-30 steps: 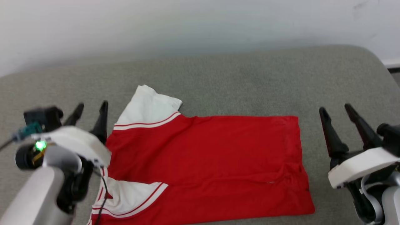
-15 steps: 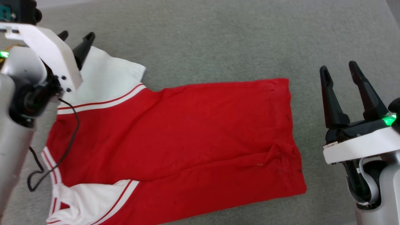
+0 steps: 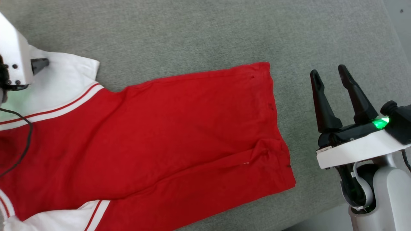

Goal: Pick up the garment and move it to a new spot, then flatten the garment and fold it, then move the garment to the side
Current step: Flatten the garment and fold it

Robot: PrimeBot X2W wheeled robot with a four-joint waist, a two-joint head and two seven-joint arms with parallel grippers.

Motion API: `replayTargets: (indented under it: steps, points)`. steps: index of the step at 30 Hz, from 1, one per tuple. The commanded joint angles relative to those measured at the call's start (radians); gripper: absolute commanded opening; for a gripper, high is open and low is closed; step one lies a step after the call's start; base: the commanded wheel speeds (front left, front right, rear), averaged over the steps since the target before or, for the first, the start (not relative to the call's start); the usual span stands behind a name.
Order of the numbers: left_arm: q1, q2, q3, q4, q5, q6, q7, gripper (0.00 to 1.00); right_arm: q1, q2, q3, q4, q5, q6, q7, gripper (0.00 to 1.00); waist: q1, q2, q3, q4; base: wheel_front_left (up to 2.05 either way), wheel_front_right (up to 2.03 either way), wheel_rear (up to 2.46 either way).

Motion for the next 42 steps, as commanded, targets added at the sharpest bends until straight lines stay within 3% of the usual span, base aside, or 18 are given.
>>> replayTargets:
  steps: [1, 2, 3, 11, 16, 19, 20, 23, 34, 35, 36, 37, 42]
  points:
    - [0.067, -0.021, -0.033, 0.06, -0.018, 0.014, 0.052, 0.85, -0.017, 0.005, 0.003, 0.007, 0.006, 0.0, -0.006, 1.0, -0.0001, -0.0001, 0.016, -0.017, 0.0, 0.0, 0.0]
    - [0.082, -0.031, -0.038, 0.07, -0.028, 0.018, 0.071, 0.33, -0.016, 0.005, 0.003, 0.012, 0.012, 0.0, -0.003, 1.0, -0.0001, -0.0001, 0.015, -0.018, 0.0, 0.0, 0.0]
    - [0.089, -0.04, -0.036, 0.07, -0.034, 0.022, 0.067, 0.0, -0.017, 0.004, 0.002, 0.014, 0.016, 0.0, -0.001, 1.0, -0.0001, -0.0001, 0.015, -0.018, 0.0, 0.0, 0.0]
    - [0.088, -0.071, -0.026, 0.063, -0.037, 0.001, -0.01, 0.0, -0.04, -0.043, 0.004, 0.065, 0.101, 0.0, 0.102, 1.0, -0.0001, -0.0001, -0.029, 0.017, 0.0, 0.0, 0.0]
    - [0.05, -0.087, -0.013, 0.042, -0.026, -0.016, -0.075, 0.0, -0.092, -0.082, -0.001, 0.154, 0.156, 0.0, 0.225, 1.0, -0.0001, -0.0001, -0.061, 0.054, 0.0, 0.0, 0.0]
    - [0.01, -0.115, -0.014, 0.012, -0.018, -0.034, -0.122, 0.0, -0.168, -0.127, 0.008, 0.266, 0.201, 0.0, 0.387, 1.0, -0.0001, -0.0001, -0.082, 0.104, 0.0, 0.0, 0.0]
    - [0.01, -0.115, -0.014, 0.012, -0.018, -0.034, -0.122, 0.0, -0.168, -0.127, 0.008, 0.266, 0.201, 0.0, 0.387, 1.0, -0.0001, -0.0001, -0.082, 0.104, 0.0, 0.0, 0.0]
    - [-0.009, -0.147, -0.028, -0.021, -0.006, -0.047, -0.149, 0.0, -0.242, -0.161, 0.039, 0.345, 0.23, 0.0, 0.523, 1.0, -0.0001, -0.0001, -0.082, 0.155, 0.0, 0.0, 0.0]
    - [-0.038, -0.181, -0.045, -0.098, 0.007, -0.057, -0.183, 0.0, -0.404, -0.187, 0.144, 0.548, 0.252, 0.0, 0.732, 1.0, -0.0001, -0.0001, -0.03, 0.23, 0.0, 0.0, 0.0]
    - [-0.035, -0.182, -0.046, -0.1, 0.007, -0.058, -0.185, 0.0, -0.404, -0.188, 0.159, 0.57, 0.25, 0.0, 0.762, 0.46, -0.0001, -0.0001, -0.029, 0.234, 0.0, 0.0, 0.0]
    - [-0.032, -0.182, -0.045, -0.102, 0.005, -0.059, -0.189, 0.0, -0.406, -0.188, 0.174, 0.587, 0.25, 0.0, 0.791, 0.04, -0.0001, -0.0001, -0.028, 0.238, 0.0, 0.0, 0.0]
    - [-0.028, -0.182, -0.044, -0.103, 0.002, -0.06, -0.192, 0.0, -0.409, -0.186, 0.184, 0.596, 0.256, 0.0, 0.81, 0.0, -0.0001, -0.0001, -0.029, 0.241, 0.0, 0.0, 0.0]
    - [-0.004, -0.178, -0.031, -0.103, -0.006, -0.064, -0.226, 0.0, -0.464, -0.214, 0.204, 0.577, 0.26, 0.0, 0.808, 0.0, -0.0001, -0.0001, -0.05, 0.252, 0.0, 0.0, 0.0]
